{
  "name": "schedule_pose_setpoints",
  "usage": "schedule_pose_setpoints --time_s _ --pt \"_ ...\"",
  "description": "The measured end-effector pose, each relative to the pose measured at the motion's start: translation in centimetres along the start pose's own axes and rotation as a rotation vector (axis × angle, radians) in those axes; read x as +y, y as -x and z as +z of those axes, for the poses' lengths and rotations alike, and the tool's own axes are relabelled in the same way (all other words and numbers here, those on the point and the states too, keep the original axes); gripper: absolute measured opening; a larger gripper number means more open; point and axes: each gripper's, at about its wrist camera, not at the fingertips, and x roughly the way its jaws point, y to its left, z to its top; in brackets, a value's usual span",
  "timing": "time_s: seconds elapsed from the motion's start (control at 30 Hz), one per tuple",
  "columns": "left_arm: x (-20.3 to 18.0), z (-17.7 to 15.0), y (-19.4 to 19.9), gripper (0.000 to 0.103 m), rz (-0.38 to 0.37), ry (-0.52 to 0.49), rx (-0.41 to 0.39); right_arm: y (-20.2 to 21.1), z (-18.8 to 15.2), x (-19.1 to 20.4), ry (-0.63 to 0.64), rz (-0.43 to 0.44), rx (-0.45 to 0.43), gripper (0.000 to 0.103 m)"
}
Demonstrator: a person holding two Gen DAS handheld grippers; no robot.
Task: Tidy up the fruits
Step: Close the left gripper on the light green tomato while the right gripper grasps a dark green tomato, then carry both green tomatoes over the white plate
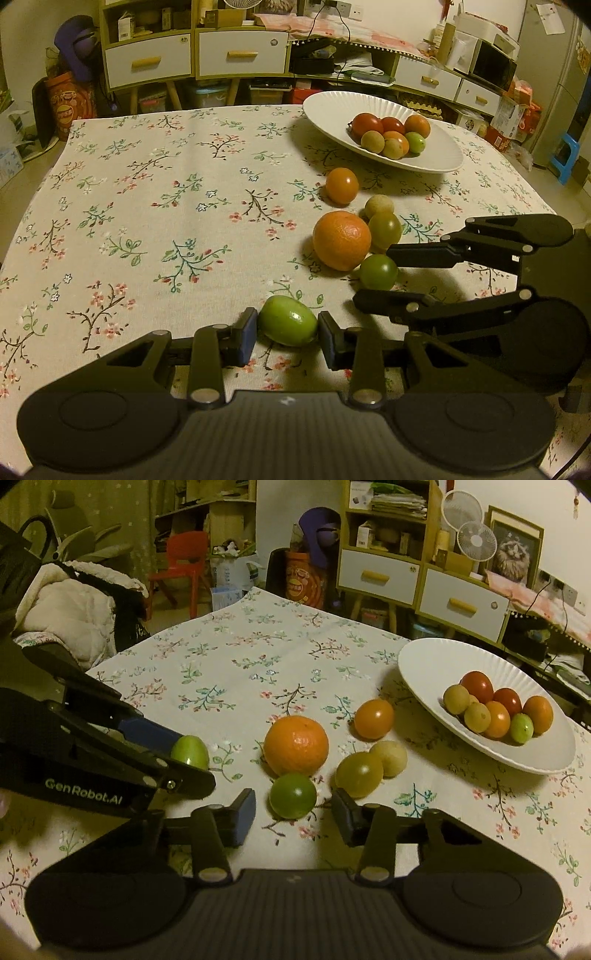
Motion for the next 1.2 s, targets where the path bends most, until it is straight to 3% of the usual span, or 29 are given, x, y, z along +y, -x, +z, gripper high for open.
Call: schedule_pose_setpoints --time_s 0.2,1.2 --pt "0.0 0.0 0.0 0.030 -0.001 0.001 -0.001 0.0 0.1 -0.2 -0.008 0.005 -0.006 0.025" --pt "-1.1 0.6 0.2 0.030 -0.043 -0.004 -0.020 2.7 -0.7 -3.0 -0.092 0.003 -0.009 0.024"
